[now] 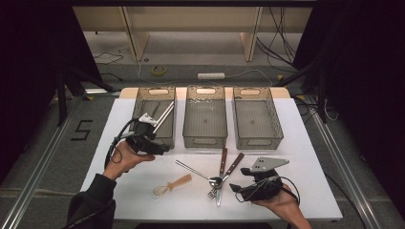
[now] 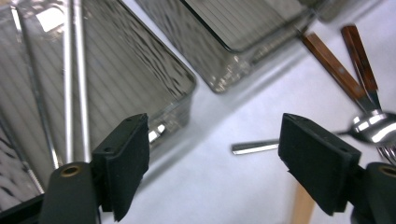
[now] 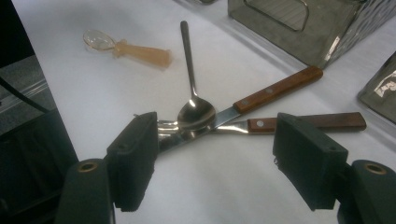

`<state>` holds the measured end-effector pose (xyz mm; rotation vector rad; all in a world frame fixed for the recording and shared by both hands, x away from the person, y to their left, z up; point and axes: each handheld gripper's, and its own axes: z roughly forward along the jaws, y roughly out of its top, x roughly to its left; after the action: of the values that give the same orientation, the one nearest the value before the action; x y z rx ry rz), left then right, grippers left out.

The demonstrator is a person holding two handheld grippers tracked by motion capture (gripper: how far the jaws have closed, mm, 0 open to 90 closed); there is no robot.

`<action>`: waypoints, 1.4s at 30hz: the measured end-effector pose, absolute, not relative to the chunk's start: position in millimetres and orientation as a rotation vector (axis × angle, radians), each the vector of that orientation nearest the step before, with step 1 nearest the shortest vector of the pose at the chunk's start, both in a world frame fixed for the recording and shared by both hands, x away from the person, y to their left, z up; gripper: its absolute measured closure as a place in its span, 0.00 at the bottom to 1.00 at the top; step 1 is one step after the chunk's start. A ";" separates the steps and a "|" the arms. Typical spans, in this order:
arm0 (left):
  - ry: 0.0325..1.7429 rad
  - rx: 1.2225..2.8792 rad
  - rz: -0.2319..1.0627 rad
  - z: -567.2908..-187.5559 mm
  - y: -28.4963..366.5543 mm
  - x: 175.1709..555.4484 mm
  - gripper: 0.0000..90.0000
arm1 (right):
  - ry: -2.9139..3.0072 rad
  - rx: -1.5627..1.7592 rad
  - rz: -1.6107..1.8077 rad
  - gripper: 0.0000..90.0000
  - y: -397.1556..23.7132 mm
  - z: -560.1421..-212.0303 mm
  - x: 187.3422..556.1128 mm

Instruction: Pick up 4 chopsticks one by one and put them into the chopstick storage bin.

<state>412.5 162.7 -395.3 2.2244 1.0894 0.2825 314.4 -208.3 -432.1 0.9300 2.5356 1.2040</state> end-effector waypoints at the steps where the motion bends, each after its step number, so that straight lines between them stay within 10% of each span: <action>1: 1.083 2.232 0.280 -396.5 161.3 410.3 0.26 | 2.532 0.933 1.205 0.36 -208.3 -432.4 314.3; 42: 0.926 2.500 0.153 -437.2 114.2 365.6 0.24 | 2.423 1.009 1.337 0.32 -218.9 -431.3 315.3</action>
<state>365.6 114.2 -437.2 2.5000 0.9265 0.1530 315.3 -218.9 -431.3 1.0090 2.4226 1.3373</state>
